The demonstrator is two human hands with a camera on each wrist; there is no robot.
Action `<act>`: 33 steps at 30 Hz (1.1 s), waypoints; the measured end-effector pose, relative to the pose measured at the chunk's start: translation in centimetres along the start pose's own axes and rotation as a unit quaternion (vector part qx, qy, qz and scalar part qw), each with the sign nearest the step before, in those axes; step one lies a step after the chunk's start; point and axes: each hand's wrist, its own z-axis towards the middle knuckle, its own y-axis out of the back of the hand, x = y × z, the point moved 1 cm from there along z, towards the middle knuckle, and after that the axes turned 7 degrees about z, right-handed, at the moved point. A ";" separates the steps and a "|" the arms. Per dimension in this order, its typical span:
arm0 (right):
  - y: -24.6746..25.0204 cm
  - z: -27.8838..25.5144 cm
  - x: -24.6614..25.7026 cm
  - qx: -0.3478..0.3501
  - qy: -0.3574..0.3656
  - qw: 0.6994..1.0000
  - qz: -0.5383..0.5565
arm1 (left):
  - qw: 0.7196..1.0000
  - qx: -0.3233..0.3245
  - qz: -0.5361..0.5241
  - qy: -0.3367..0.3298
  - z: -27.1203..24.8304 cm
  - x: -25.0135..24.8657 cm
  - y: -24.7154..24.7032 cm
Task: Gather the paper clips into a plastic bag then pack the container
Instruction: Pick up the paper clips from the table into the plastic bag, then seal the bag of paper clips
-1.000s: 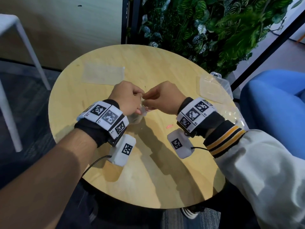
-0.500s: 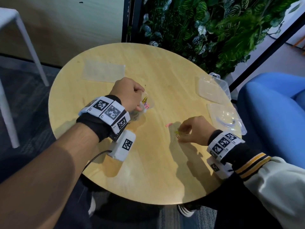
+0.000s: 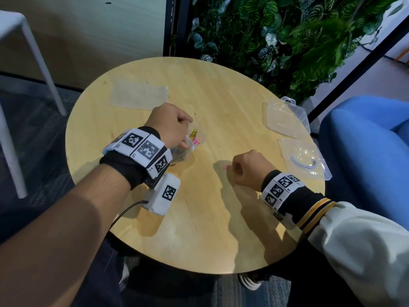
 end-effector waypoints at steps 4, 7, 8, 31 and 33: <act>0.4 0.8 -0.2 -0.012 0.046 0.998 0.042 | 1.000 0.001 -0.003 -0.001 0.1 0.1 0.1; 1.0 1.7 0.0 0.025 0.056 0.997 0.051 | 1.000 0.004 -0.003 -0.002 0.1 0.1 0.0; 1.3 2.1 0.0 0.042 0.054 0.996 0.048 | 1.000 0.004 -0.002 -0.002 0.1 0.1 0.0; 6.9 2.9 5.6 -0.226 0.206 0.915 0.262 | 0.976 0.114 -0.182 -0.020 1.1 0.3 1.4; 7.4 3.0 4.8 -0.218 0.179 0.920 0.273 | 0.974 0.125 -0.184 -0.051 1.0 0.0 1.4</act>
